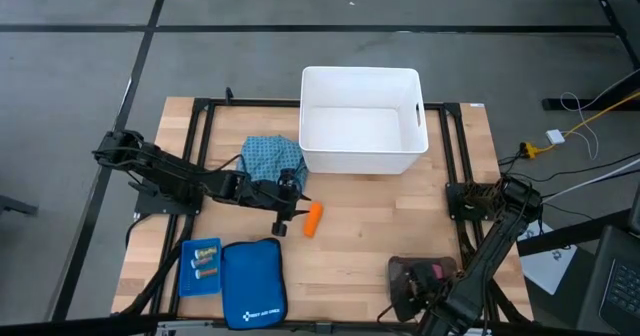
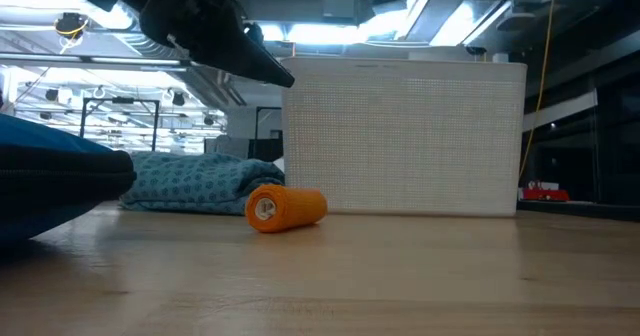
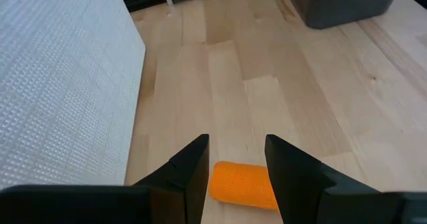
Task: Pick & place medical supplies in basket/bin
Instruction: Put the orange bandage into the black bin
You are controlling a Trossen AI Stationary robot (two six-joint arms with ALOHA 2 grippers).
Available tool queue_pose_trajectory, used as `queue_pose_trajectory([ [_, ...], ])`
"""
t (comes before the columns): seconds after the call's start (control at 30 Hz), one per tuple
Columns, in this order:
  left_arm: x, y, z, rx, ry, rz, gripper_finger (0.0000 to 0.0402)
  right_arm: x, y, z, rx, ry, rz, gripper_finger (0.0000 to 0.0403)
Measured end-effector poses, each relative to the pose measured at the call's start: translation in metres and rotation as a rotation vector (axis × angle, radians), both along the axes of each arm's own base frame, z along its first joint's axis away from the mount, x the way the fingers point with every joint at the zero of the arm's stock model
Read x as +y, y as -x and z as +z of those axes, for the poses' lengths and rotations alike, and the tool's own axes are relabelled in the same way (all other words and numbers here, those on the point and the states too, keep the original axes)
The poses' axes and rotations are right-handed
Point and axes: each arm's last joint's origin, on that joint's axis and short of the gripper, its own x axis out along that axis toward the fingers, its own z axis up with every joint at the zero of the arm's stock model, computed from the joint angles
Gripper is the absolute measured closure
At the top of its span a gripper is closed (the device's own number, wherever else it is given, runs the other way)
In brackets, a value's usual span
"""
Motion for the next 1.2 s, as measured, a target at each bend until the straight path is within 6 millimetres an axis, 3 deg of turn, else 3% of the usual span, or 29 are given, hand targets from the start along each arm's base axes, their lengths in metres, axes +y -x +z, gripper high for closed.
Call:
queue_pose_trajectory([
  [0.17,-0.002,-0.001,0.003,-0.036,-0.014,-0.01,0.0258,-0.001,-0.012,0.001,-0.163,0.032,-0.014,0.0166],
  [0.33,-0.017,0.004,0.027,-0.208,-0.096,-0.001,0.0258,-0.001,-0.024,0.003,-0.35,0.106,0.035,0.0167],
  [0.5,-0.034,0.022,0.045,-0.27,-0.17,0.037,0.0258,-0.007,-0.037,0.006,-0.483,0.212,0.08,0.0167],
  [0.73,-0.051,0.058,0.065,-0.299,-0.095,0.085,0.0258,-0.024,-0.074,0.012,-0.62,0.346,0.169,0.0167],
  [0.9,-0.047,0.082,0.061,-0.222,-0.012,0.28,0.0258,-0.049,-0.109,0.015,-0.658,0.366,0.131,0.0167],
  [1.2,-0.034,0.105,0.048,-0.073,0.118,0.404,0.0258,-0.126,-0.169,0.008,-0.509,0.295,0.14,0.0167],
])
